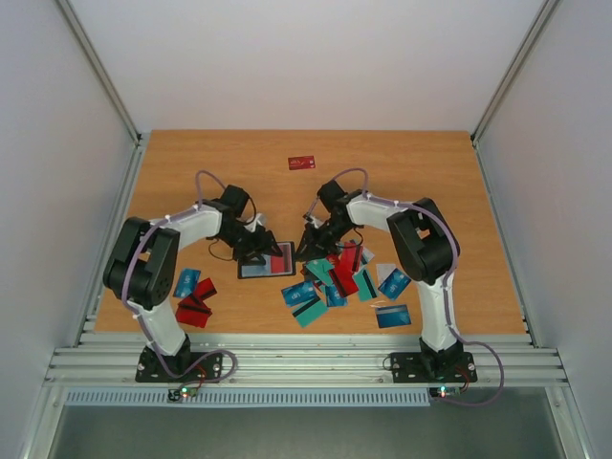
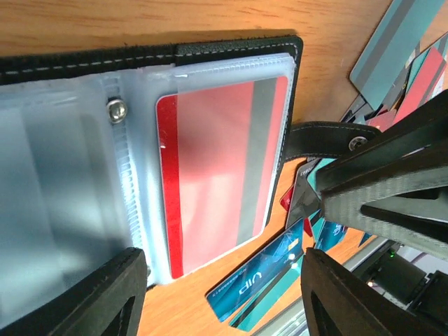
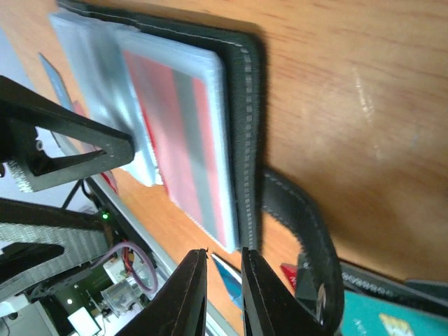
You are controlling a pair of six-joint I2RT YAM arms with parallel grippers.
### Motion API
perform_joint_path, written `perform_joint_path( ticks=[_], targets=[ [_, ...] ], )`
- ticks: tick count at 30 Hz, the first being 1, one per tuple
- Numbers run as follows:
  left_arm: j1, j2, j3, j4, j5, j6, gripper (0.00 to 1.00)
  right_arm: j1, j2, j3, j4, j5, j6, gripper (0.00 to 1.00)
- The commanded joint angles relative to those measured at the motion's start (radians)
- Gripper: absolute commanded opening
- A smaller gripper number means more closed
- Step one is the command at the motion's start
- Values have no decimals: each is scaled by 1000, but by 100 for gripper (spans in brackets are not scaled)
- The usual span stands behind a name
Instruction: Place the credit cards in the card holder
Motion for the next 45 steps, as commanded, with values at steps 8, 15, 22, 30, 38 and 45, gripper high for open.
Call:
perform_joint_path(
  ticks=[8,15,22,30,38,45],
  targets=[
    [1,-117,92,-186,-136,109,66,-14,-91,-14,31,-28,3,22],
    [37,-169,99,-251,-293,172,73,-15,-105,0,27,-24,3,25],
    [149,-147,34,-211,-262,186,79,10,-59,55,23,-55,46,25],
    [199,-81,-24,-123,-191,195,81,27,46,122,-21,-37,22,23],
    [201,-40,-52,-77,-147,205,80,25,113,114,-73,21,-32,17],
    [201,-13,-92,4,-52,202,75,21,144,84,-111,74,-48,13]
  ],
)
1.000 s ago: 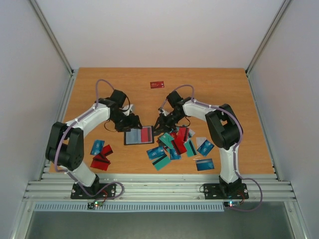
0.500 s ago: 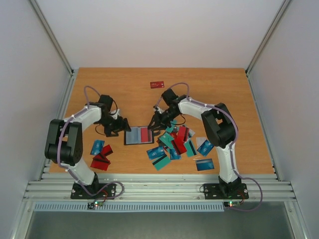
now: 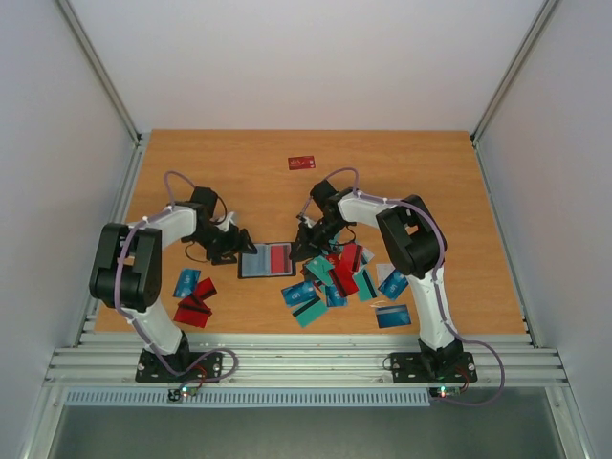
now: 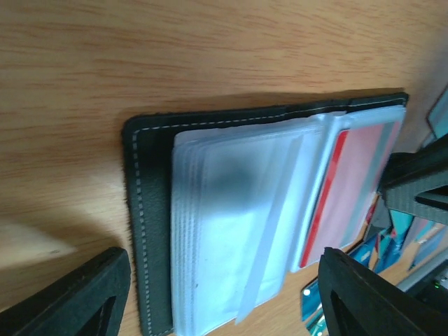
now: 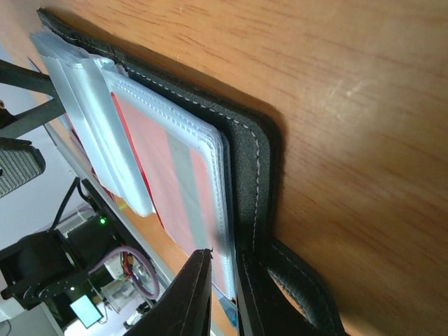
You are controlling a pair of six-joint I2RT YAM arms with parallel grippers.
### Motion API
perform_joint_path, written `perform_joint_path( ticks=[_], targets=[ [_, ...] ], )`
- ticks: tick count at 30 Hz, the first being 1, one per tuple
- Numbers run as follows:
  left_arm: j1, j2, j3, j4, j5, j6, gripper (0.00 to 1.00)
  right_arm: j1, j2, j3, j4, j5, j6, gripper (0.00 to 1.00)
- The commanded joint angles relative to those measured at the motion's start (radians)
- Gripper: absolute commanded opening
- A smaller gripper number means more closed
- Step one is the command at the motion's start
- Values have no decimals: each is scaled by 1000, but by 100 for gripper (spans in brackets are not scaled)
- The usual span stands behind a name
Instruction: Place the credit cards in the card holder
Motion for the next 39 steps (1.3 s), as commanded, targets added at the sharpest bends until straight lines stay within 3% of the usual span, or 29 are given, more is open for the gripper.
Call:
perform_joint_path(
  ticks=[1,20,22,26,29,39],
  targets=[
    [4,44,-41,88,72,18,74,0,51,-27,-71,85,-27,12],
    [3,-133,-24,44,166,30,70,1,73,-24,-63,89,0,10],
    [3,-136,-16,25,127,36,70,1,75,-22,-61,86,5,10],
    [3,-122,-11,-11,-40,67,72,1,77,-21,-55,82,13,9],
    [3,-76,-11,6,-81,78,74,1,76,-21,-49,77,19,9],
    [-15,53,-10,80,88,70,74,1,80,-21,-41,71,26,9]
  ],
)
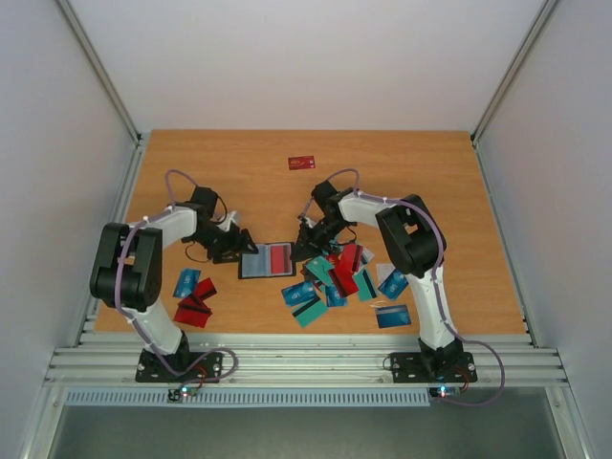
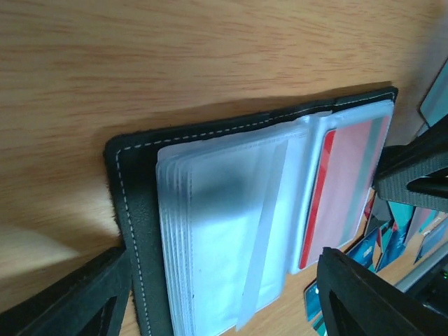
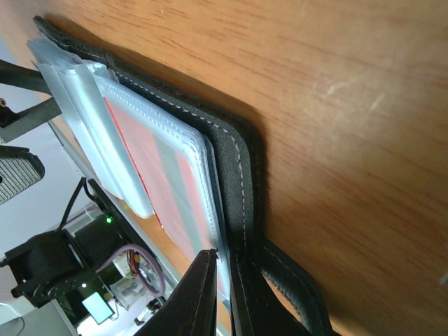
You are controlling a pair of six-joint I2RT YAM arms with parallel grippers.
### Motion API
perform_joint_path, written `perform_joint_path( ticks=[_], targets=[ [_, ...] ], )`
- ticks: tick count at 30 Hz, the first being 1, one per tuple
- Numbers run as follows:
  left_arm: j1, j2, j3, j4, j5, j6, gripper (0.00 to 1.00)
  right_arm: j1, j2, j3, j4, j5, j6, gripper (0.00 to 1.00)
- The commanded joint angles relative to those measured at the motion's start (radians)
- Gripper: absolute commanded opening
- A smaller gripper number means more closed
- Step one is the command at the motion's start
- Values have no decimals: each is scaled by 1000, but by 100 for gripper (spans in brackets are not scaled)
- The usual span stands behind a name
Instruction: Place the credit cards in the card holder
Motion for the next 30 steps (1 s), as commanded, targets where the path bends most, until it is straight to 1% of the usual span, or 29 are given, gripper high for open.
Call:
perform_joint_path(
  ticks=[1,6,11,14,23,30],
  targets=[
    [-20,61,2,54,80,19,74,9,68,-19,-41,90,14,9],
    [-33,31,-5,86,152,-4,72,9,77,1,-51,87,14,8],
    [-42,-40,6,66,150,-15,72,9,84,14,-59,86,9,8],
    [-51,-55,20,49,160,-20,71,10,87,18,-63,85,5,8],
    [-132,-46,93,18,129,-50,71,9,94,38,-73,79,-2,8],
    [-207,-32,186,-32,99,-100,70,8,91,50,-81,76,-5,8]
  ],
)
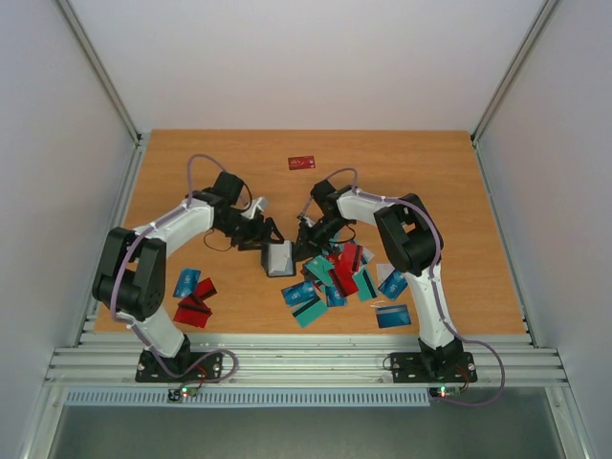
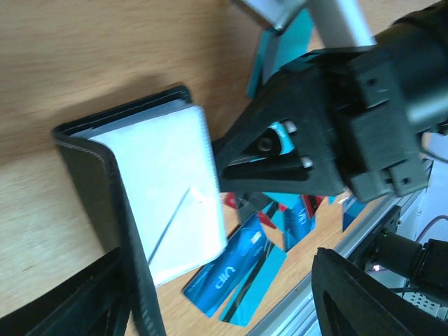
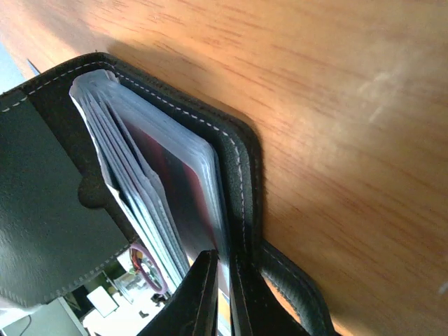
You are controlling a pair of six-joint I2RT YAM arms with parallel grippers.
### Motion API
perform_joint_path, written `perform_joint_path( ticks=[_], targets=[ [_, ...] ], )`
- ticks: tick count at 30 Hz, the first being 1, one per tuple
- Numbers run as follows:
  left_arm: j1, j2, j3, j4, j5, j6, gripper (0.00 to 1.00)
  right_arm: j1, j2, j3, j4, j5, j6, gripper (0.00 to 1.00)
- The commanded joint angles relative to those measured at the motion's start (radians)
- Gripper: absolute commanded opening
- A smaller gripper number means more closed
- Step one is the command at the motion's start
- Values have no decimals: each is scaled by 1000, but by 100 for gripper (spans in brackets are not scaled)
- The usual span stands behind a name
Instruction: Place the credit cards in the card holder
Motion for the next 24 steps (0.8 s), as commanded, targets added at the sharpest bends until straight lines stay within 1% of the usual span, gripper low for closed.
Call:
perform_joint_path(
  ticks=[1,7,11,17,24],
  targets=[
    [-43,9,61,-18,-1,-43,70,11,59,0,-18,87,7,8],
    [-95,82,71,48,38,-83,69,9,42,17,-40,90,-1,8],
    [-113,133,67,128,71,-121,68,-7,2,17,-46,88,3,8],
    [-116,190,62,193,77,-163,54,-41,-73,16,-66,62,4,11],
    [-116,167,45,199,22,-161,34,-77,-170,2,-90,30,3,16]
  ],
)
